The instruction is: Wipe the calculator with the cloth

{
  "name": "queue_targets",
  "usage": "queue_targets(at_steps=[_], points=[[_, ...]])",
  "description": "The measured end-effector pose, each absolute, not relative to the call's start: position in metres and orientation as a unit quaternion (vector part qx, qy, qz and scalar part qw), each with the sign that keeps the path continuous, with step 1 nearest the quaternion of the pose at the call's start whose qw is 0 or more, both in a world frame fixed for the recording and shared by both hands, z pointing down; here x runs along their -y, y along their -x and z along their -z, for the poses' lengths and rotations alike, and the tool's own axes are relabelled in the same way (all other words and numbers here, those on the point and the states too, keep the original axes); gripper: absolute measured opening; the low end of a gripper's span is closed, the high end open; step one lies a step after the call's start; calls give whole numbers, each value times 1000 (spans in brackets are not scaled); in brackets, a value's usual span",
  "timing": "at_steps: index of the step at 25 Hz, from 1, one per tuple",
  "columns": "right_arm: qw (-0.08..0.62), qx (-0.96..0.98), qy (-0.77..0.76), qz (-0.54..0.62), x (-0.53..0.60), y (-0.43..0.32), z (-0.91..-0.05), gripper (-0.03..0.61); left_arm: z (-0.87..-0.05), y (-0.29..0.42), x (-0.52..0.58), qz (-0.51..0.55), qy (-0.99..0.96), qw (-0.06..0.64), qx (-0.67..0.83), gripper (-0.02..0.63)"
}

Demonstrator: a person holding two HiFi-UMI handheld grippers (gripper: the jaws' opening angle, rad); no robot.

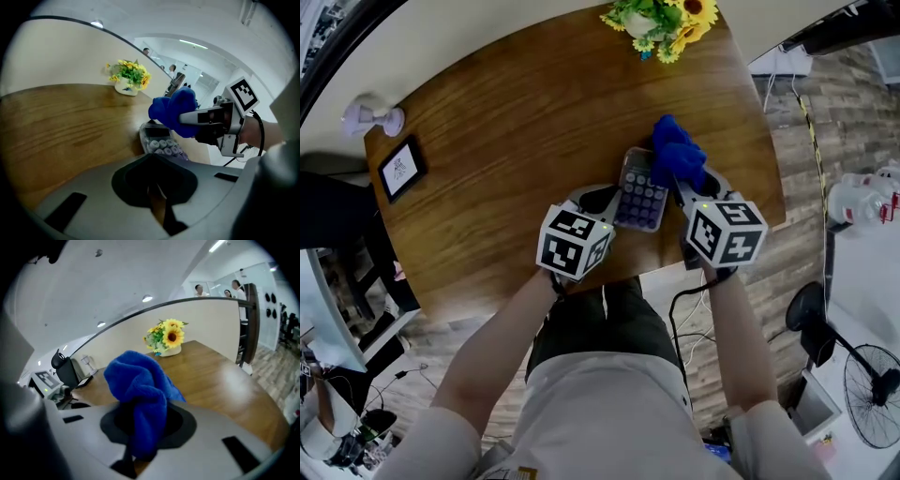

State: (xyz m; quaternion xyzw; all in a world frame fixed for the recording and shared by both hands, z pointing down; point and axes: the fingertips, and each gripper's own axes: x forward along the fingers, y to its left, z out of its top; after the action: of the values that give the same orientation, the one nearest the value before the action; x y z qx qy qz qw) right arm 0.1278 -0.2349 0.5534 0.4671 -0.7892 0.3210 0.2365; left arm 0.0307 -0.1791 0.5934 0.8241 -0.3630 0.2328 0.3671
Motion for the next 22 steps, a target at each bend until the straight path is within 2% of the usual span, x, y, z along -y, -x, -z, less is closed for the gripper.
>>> queue_targets(at_steps=[6, 22], points=[[269, 792, -443, -324, 205, -95, -576, 86, -593, -31, 179, -230, -821, 374, 364, 3], [308, 788, -348, -403, 87, -87, -575, 84, -593, -30, 176, -246, -824, 352, 370, 3]])
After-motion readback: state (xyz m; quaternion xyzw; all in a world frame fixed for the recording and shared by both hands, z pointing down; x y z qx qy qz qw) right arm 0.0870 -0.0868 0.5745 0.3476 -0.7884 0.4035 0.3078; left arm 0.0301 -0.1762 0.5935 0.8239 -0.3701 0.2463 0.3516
